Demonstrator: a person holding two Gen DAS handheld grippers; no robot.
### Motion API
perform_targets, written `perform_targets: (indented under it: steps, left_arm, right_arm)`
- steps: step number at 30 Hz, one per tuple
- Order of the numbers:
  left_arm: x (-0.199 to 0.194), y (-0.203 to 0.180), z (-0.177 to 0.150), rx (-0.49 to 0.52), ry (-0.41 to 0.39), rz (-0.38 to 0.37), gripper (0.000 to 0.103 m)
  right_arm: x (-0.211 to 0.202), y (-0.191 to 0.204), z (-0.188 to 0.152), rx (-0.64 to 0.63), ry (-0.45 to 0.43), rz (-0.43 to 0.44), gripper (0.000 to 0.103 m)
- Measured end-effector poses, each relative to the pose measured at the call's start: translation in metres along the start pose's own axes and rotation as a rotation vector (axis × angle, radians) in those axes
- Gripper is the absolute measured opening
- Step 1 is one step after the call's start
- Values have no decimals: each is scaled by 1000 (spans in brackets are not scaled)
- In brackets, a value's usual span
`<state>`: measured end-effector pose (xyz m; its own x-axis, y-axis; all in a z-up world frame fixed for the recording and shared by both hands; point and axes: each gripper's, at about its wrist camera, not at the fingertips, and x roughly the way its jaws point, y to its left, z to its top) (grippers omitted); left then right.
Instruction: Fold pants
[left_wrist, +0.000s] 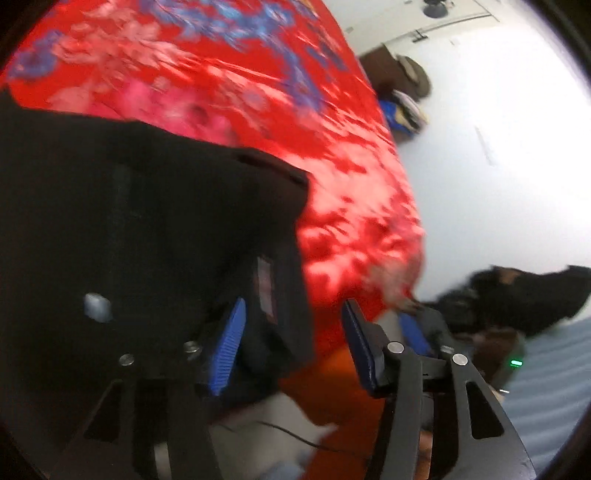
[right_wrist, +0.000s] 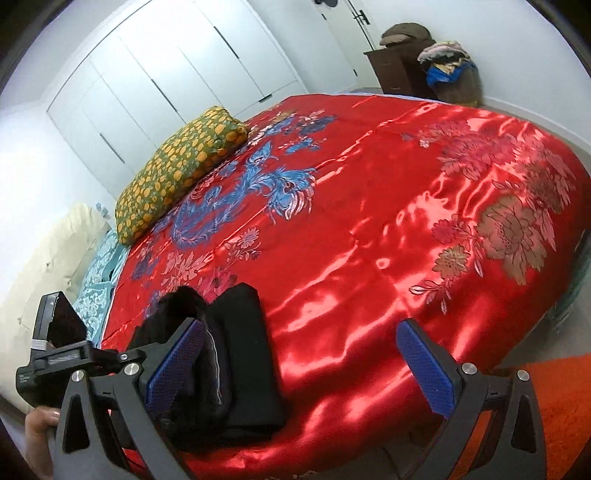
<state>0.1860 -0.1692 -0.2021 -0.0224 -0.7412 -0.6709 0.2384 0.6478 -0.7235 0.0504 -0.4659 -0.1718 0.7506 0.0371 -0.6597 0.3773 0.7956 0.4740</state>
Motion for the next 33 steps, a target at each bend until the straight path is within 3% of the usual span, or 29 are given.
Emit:
perform_targets:
  steps: [2,4,8,11,12,13,14,17,18,19,23,24,25,27,31,33]
  left_arm:
    - [-25,-10,-1,51,-49,-21,65]
    - [-61,-13,-4,106,-130,35,79]
    - [-136,16,-14,126,-285,173,84]
    - [-169,51,-42,85,-335,255,84]
    - [-175,63,-51,67,-344,267,84]
    - [-183,75,-62,48,-353,278,84]
    - [-184,88,-72,29,-361,293,84]
    - [-178,125,-91,-17,-375,334,84]
    - [-178,131,-90,-25,-377,341,84]
    - [-178,138,-96,-36,-374,351,84]
    - [-168,163,-93,-84,-350,365,84]
    - [-169,164,-91,-84,-358,368,84]
    - [-169,163,-89,-80,-366,373,84]
    - [-175,158,-87,-58,-391,379,84]
    - [-181,147,-93,-7,-426,381,84]
    - [-179,140,-95,17,-423,377,84]
  right_arm:
    - [-1,-3,0,7,4,19,103]
    - [5,2,-2,-12,55,95,103]
    - [25,48,-23,-174,223,339,103]
    - [28,90,-43,-371,306,433,101]
    - [30,105,-53,-464,330,421,95]
    - [31,111,-58,-507,337,399,85]
    - [34,115,-62,-530,345,375,81]
    - [51,111,-62,-495,374,318,77]
    - [57,109,-59,-478,390,317,70]
    - [63,108,-55,-477,418,321,63]
    - [94,116,-55,-567,590,276,54]
    - [98,119,-58,-595,621,268,46]
    - [97,124,-55,-620,629,270,29]
    - [88,134,-45,-652,597,266,20]
    - [20,167,-25,-812,393,299,18]
    - [23,150,-26,-792,348,265,17]
